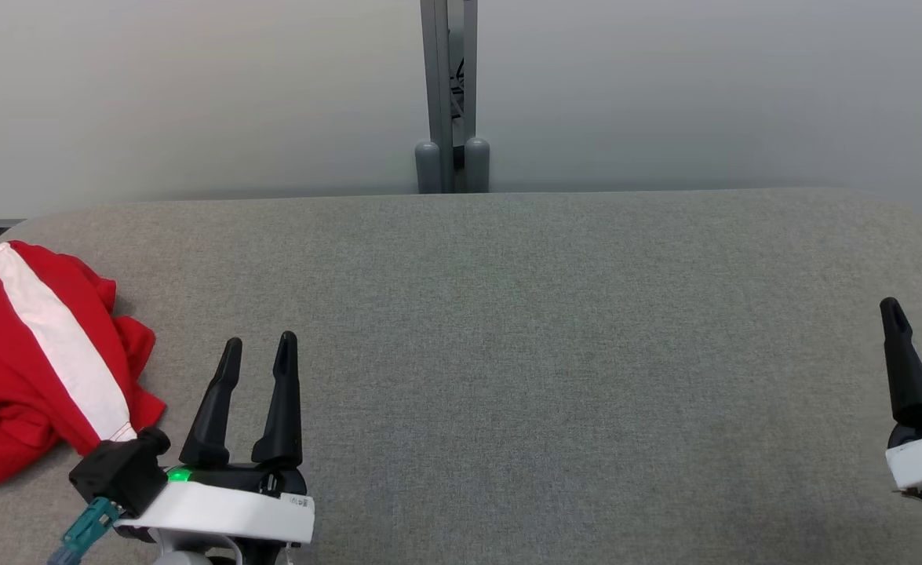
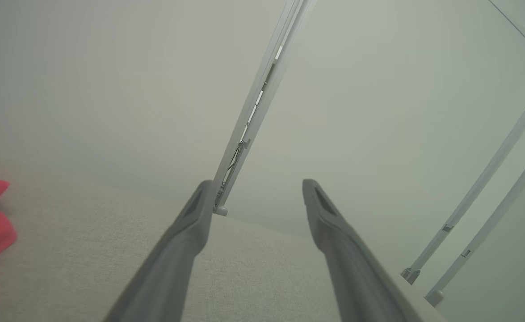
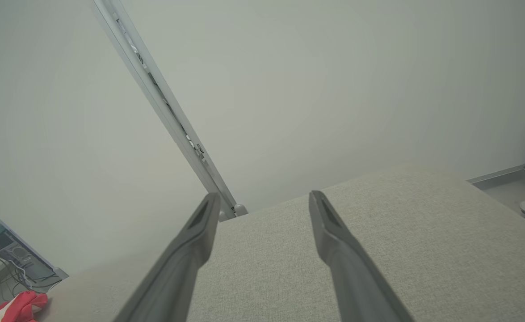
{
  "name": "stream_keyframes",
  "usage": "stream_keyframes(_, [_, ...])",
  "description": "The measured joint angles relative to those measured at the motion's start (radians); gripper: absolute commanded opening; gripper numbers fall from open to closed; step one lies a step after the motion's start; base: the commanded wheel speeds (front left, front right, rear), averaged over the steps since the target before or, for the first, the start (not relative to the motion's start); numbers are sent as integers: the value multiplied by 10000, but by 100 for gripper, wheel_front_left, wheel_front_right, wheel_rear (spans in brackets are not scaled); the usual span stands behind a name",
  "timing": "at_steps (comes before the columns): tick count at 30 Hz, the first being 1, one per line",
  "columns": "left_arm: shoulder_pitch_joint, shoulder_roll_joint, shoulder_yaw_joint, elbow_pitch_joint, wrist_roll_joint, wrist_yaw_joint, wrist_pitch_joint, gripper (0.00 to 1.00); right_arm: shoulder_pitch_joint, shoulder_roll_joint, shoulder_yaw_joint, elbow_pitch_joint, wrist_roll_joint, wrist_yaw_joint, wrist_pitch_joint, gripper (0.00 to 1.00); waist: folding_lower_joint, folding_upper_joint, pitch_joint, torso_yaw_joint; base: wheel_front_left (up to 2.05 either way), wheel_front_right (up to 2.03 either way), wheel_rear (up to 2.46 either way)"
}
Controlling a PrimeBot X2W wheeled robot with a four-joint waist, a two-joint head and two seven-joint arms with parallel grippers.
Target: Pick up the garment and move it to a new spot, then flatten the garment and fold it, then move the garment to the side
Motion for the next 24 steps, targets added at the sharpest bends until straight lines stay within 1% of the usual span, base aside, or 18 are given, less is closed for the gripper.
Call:
stream_keyframes(9, [-272, 270, -169, 422, 1488, 500, 130, 100, -28, 21, 548, 203, -968, 2, -644, 100, 0, 0, -26, -8, 0, 0, 0])
stream_keyframes(14, [-373, 366, -71, 629, 1983, 780, 196, 100, -55, 52, 869, 320, -1482, 2, -988, 100, 0, 0, -42, -21, 0, 0, 0])
stream_keyframes(20, [-530, 424, 90, 846, 2276, 922, 378, 100, -58, 73, 1131, 506, -1977, 2, -1319, 100, 0, 0, -40, -34, 0, 0, 0])
stream_keyframes(24, [-572, 393, 102, 970, 2477, 924, 570, 100, -57, 81, 1244, 669, -2428, 2, -1570, 100, 0, 0, -42, -14, 0, 0, 0])
